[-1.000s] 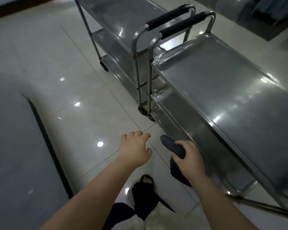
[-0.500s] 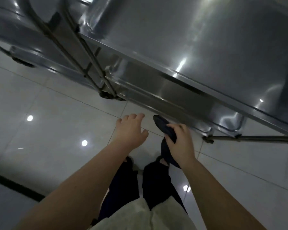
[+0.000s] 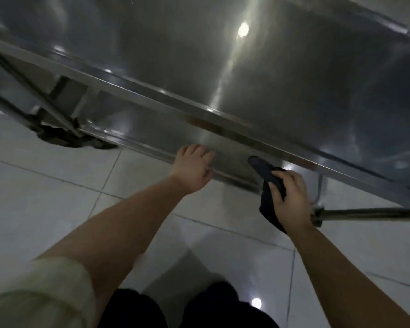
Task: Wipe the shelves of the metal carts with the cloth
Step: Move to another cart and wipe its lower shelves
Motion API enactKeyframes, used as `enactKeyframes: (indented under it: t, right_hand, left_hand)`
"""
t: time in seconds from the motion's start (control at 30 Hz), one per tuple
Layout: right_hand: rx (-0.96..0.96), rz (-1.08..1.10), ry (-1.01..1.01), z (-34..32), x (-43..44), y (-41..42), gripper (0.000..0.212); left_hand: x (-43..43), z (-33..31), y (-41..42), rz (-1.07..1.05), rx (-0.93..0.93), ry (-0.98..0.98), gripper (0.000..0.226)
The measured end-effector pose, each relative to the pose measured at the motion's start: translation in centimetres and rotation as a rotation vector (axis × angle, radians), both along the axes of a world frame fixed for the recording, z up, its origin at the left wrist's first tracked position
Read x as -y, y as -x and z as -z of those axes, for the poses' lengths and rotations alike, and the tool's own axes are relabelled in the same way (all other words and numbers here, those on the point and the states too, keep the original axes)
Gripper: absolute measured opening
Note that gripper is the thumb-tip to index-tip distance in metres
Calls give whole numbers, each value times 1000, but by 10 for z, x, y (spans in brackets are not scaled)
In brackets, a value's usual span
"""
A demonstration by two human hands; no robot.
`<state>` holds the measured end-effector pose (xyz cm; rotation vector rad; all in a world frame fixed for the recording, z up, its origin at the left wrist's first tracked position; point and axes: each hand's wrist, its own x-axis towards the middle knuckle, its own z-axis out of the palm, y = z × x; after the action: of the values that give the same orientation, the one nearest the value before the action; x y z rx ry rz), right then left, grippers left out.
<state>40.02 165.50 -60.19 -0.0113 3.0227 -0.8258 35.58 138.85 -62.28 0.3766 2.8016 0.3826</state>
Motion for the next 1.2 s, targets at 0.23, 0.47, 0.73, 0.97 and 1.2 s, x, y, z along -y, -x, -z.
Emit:
enactKeyframes:
  t: [0.23,0.47,0.73,0.97,1.2]
  right_hand:
    - [-272,255,101,99,-15,62,40]
    - [-279,307,280,111,3,39,22]
    - [-266,335,319,103,-3,61,19]
    - [-453,591,298,89,-96,35,22]
    - [60,349,-426,144,-129,34,54]
  left_hand:
    - [-14,91,54,-108,-318,-113,48]
    - [-15,106,28,-179,-191,-128,48]
    - [-71,103,43,-36,-203,-138,48]
    - [-107,129,26,8,-284,-87,44]
    - [-136,145,42,86,-330,-27,44]
